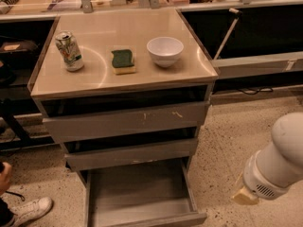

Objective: Close bottom drawer

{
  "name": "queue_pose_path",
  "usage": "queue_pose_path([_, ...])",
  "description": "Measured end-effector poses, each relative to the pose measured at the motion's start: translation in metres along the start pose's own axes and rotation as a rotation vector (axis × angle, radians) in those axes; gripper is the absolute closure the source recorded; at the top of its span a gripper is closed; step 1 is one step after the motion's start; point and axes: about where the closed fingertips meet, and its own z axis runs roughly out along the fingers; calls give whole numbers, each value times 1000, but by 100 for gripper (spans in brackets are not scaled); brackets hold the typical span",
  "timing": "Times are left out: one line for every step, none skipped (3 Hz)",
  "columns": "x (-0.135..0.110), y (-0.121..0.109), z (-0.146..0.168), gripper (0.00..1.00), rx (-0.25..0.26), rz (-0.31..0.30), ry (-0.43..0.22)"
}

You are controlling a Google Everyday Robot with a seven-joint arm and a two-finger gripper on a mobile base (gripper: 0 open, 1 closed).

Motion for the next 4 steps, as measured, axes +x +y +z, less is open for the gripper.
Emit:
queue_pose_path([1,-9,66,100,-2,69,-24])
queue_pose_path([1,-9,66,100,-2,69,-24])
queue_pose_path([14,-4,107,100,-22,110,0])
queue_pose_path([31,-3,192,100,-72,208,31])
